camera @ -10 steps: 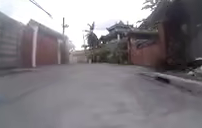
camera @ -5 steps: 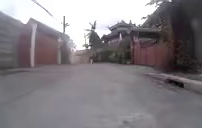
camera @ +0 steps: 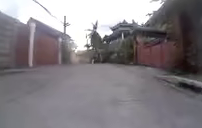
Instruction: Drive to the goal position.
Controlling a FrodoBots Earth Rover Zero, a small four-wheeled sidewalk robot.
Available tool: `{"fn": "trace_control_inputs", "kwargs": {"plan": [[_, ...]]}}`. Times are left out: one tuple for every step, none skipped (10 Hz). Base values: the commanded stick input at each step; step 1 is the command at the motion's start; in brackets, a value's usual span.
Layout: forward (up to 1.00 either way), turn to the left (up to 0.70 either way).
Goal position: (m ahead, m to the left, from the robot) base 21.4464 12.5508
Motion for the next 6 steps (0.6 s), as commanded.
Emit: {"fn": "trace_control_inputs", "kwargs": {"plan": [[1.00,0.00],[1.00,0.00],[1.00,0.00],[1.00,0.00],[1.00,-0.09],[1.00,-0.38]]}}
